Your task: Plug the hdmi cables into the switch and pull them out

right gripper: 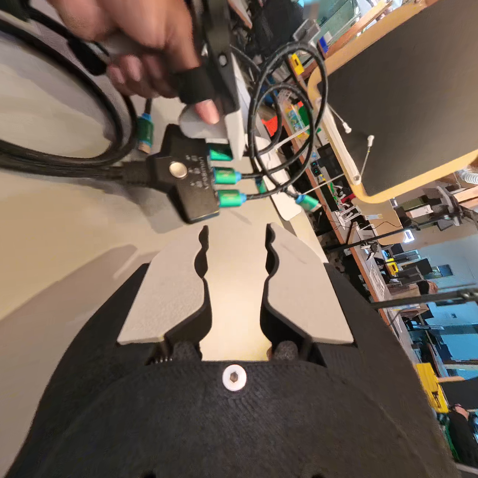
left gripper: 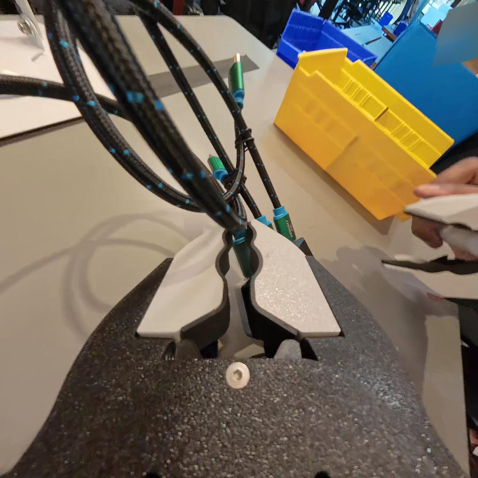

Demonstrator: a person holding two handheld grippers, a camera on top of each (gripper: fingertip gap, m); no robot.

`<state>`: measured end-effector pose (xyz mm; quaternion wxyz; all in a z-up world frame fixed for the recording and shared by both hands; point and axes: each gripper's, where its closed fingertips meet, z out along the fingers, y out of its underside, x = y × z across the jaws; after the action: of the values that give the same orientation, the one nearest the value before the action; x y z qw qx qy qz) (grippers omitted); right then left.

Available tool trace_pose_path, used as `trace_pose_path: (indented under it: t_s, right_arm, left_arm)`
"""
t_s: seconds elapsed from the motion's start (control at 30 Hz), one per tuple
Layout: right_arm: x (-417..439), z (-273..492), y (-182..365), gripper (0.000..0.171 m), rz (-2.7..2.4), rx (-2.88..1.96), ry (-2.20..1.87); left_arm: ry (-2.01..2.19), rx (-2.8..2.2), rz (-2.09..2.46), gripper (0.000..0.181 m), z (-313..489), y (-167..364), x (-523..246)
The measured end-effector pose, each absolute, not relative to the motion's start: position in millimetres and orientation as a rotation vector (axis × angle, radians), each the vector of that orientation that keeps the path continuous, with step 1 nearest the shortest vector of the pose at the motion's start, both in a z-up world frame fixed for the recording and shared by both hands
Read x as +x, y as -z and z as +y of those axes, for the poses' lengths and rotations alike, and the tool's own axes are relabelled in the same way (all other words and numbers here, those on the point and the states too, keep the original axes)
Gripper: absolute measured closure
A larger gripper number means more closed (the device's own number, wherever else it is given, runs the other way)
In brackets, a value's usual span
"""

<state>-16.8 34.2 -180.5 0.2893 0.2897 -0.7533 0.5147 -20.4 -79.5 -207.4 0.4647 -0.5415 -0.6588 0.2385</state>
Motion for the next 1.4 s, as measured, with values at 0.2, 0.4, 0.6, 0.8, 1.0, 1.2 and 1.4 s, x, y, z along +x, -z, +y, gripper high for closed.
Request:
trace_pose_path:
  t_s: [0.2,0.4,0.6,0.8,1.0,1.2,1.4]
  right_arm:
    - [-55.6,-26.6,208.6,0.128,-1.923,0.837,-1.113]
    - [-72.7,-38.4,237.6,0.128,-1.999,0.822,-1.103]
    - [-74.1,-32.6,261.5,0.138,-2.097,0.835,-1.129]
    - [-76.0,-29.0,260.2,0.137,-2.056,0.865,-1.146]
    - [-62.0,-27.7,260.5,0.136,-1.992,0.950,-1.135]
    - [-47.4,-27.3,259.8,0.133,-1.933,1.019,-1.144]
    - [-34.0,-25.6,253.1,0.121,-1.824,1.106,-1.190]
  left_arm:
    - [-0.458,-1.386,-1.598,0.171,-81.9,243.8,-18.3]
    - [-0.501,-1.622,-1.541,0.171,-84.6,259.1,-9.3]
    - [-0.451,-1.665,-1.519,0.171,-84.5,263.7,-12.8]
    - [-0.352,-1.734,-1.420,0.171,-71.7,264.8,-25.6]
    - [-0.289,-1.701,-1.382,0.171,-70.1,260.4,-31.1]
    - [-0.277,-1.664,-1.349,0.171,-69.0,254.7,-29.1]
    - [-0.270,-1.662,-1.364,0.171,-69.8,256.3,-28.4]
